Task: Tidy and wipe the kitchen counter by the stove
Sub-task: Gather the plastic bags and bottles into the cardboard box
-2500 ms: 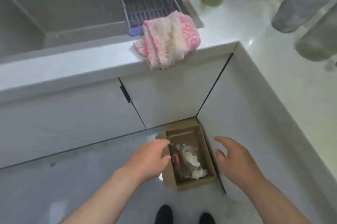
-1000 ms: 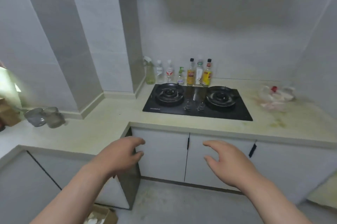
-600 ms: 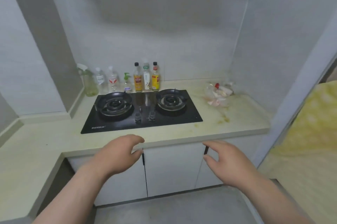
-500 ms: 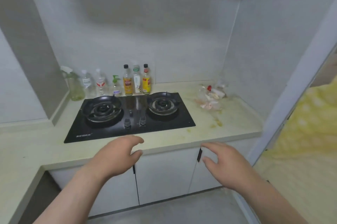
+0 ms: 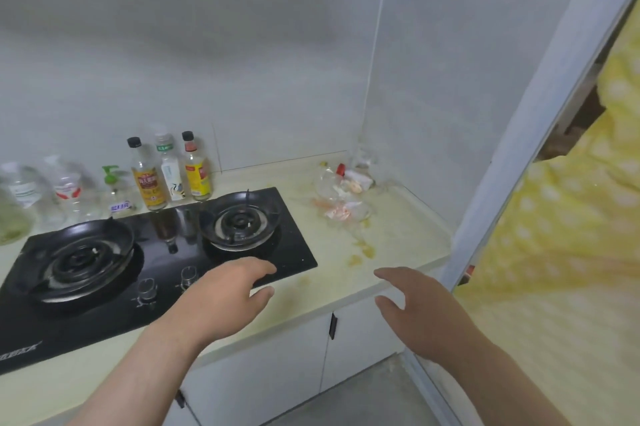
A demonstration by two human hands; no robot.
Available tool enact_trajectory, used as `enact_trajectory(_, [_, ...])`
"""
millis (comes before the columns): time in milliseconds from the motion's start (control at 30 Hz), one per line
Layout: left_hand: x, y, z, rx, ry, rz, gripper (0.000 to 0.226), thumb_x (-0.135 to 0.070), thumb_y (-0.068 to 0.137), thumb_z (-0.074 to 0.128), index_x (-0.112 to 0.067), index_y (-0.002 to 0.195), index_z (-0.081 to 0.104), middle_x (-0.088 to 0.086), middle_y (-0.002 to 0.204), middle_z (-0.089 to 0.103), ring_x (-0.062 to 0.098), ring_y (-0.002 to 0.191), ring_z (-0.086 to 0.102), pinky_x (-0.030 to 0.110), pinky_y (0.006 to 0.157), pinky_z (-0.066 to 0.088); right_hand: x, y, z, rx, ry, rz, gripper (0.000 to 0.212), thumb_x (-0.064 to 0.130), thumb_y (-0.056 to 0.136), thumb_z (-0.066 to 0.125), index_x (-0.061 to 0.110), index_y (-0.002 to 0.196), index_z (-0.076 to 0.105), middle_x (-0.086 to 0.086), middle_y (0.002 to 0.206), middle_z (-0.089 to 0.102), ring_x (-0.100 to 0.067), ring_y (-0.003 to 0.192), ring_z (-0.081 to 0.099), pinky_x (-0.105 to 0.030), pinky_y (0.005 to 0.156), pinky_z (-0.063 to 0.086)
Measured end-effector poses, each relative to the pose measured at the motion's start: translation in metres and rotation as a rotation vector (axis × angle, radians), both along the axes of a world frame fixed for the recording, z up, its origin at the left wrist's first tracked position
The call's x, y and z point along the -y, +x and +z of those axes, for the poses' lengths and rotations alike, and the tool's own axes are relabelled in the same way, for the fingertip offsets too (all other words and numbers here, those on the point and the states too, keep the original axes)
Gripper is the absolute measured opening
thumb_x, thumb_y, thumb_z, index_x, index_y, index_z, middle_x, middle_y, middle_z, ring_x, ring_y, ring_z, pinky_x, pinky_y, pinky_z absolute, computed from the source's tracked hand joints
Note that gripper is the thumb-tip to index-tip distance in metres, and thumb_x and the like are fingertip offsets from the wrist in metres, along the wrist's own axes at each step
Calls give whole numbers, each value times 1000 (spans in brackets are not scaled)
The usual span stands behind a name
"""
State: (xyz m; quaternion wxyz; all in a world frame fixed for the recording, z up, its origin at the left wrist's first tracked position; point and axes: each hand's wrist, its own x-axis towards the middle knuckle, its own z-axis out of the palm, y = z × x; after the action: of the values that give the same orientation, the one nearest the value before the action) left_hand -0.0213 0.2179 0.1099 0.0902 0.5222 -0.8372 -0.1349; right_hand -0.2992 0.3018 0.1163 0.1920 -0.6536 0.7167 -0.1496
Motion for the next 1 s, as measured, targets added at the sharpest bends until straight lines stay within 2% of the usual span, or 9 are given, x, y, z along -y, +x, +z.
enact_trajectory(267, [59,-95,-5,-7,-10,21,41,-38,96,51,-32,137,51,-19,138,52,3,125,48,16,97,37,74,-90,-16,48,-31,12,45,39,99,47,39,143,41,22,148,39,-2,137,35,-21,112,26])
enact_trajectory(500, [103,-190,-7,-32,31,95,40,-39,95,52,-32,135,53,-18,133,55,2,114,55,20,97,42,141,-190,-20,48,-44,79,44,39,98,49,37,142,44,22,145,43,0,133,39,-17,107,28])
enact_trajectory(567, [111,-211,-8,-40,54,115,39,-39,96,52,-33,135,52,-18,123,59,2,111,57,16,91,41,157,-211,-21,53,-56,96,44,40,97,50,37,141,45,21,145,44,0,134,39,-19,109,29])
enact_trajectory(633, [119,-226,-7,-55,85,135,38,-38,97,52,-33,135,52,-16,108,60,-1,98,58,13,82,40,173,-228,-22,76,-56,104,44,39,97,51,36,141,46,20,144,45,-1,134,40,-19,109,30])
enact_trajectory(667, [123,-231,-7,-54,90,144,38,-38,97,51,-33,135,52,-15,110,61,-2,97,58,13,82,40,180,-234,-23,84,-54,111,45,38,97,51,35,141,47,20,144,45,-2,133,41,-19,109,30])
enact_trajectory(800, [142,-241,-5,-5,54,184,39,-41,96,51,-35,135,51,-21,136,51,3,119,54,15,97,38,206,-251,-30,86,-55,141,45,40,96,51,36,141,46,21,143,45,0,131,42,-18,107,32])
enact_trajectory(900, [161,-244,-6,-17,72,216,38,-42,96,52,-36,133,52,-22,136,51,8,111,62,19,96,42,228,-258,-36,107,-47,142,46,40,96,51,37,141,46,21,144,45,-2,132,42,-20,108,33])
enact_trajectory(1000, [185,-248,-13,-21,56,230,39,-41,96,52,-36,134,52,-22,137,51,1,123,50,15,96,37,251,-262,-41,112,-39,148,47,39,96,52,37,142,44,21,143,45,-2,131,42,-20,107,34])
